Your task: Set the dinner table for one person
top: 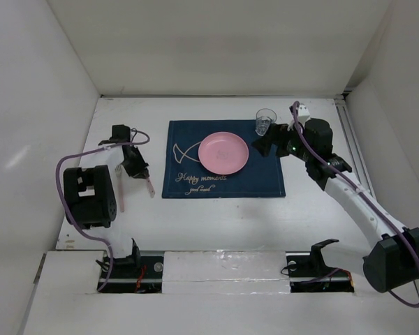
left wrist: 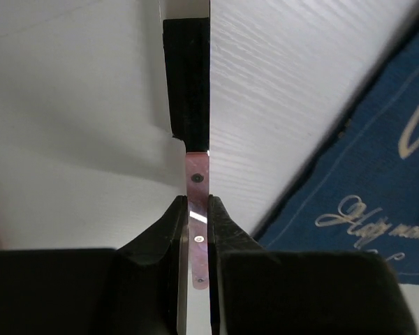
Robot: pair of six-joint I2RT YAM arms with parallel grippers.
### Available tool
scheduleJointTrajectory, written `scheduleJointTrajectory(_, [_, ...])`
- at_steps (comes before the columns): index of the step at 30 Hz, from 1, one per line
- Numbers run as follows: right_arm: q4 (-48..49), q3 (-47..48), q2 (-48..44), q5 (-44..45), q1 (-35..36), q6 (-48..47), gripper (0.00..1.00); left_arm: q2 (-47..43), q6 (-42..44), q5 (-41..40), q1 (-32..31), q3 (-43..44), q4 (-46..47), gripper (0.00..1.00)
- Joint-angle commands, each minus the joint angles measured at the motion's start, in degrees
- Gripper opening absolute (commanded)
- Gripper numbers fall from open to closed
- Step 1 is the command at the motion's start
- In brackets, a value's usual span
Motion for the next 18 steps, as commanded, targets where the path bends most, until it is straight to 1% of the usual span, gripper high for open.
scheduleJointTrajectory(1, [3.43, -0.12, -1.92, -0.77, -0.34, -0.29, 1.00, -10.36, 0.89, 2.94, 0.08, -0.19, 1.34, 0.00])
scheduleJointTrajectory(4, [3.43, -0.12, -3.68, 0.01, -0.34, 0.41, 1.00, -13.54, 0.37, 2.95, -4.83, 1.12, 1.34, 0.00])
scheduleJointTrajectory(5, [3.43, -0.65, -4.63, 1.06, -0.34, 1.20, 1.00, -14.86, -1.29, 2.42, -8.41, 1.73, 1.95, 0.00])
scheduleJointTrajectory(6, [3.43, -0.65, -6.04, 1.86, -0.34, 1.82, 1.00, -15.39, -2.26, 3.03, -10.10, 1.74, 2.65, 0.00])
scheduleJointTrajectory(7, [3.43, -0.65, -6.92, 2.91, -0.34, 3.30, 1.00, -15.40, -3.41, 5.82, -11.68, 1.74, 3.44, 0.00])
scheduleJointTrajectory(9, [3.43, -1.27, -8.68, 6.07, -0.34, 5.07, 1.00, -16.88, -6.74, 5.32, -19.23, 2.44, 6.69, 0.00])
scheduleJointTrajectory(10, [3.43, -1.27, -10.77, 6.87, -0.34, 5.60, 1.00, -16.89, -9.80, 2.27, -22.74, 3.40, 7.49, 0.00])
scheduleJointTrajectory(11, [2.74, -1.27, -11.84, 7.57, -0.34, 6.65, 1.00, -16.11, -11.05, 1.02, -26.34, 4.80, 8.71, 0.00])
scheduleJointTrajectory(12, [2.03, -1.27, -12.89, 9.41, -0.86, 6.66, 1.00, -13.75, -12.11, 0.23, -32.73, 8.30, 8.73, 0.00])
scheduleJointTrajectory(14, [-1.47, -0.48, -15.70, 11.87, -0.86, 7.36, 1.00, -10.93, -15.35, -1.18, -37.61, 11.48, 11.61, 0.00])
scheduleJointTrajectory(15, [-2.88, 0.13, -16.59, 14.50, -0.86, 7.88, 1.00, -8.30, -16.33, -1.79, -41.46, 12.80, 13.02, 0.00])
scheduleJointTrajectory(18, [-10.00, 2.95, -19.93, 19.69, -0.86, 7.89, 1.00, -3.72, -18.53, -1.80, -45.62, 17.20, 16.97, 0.00])
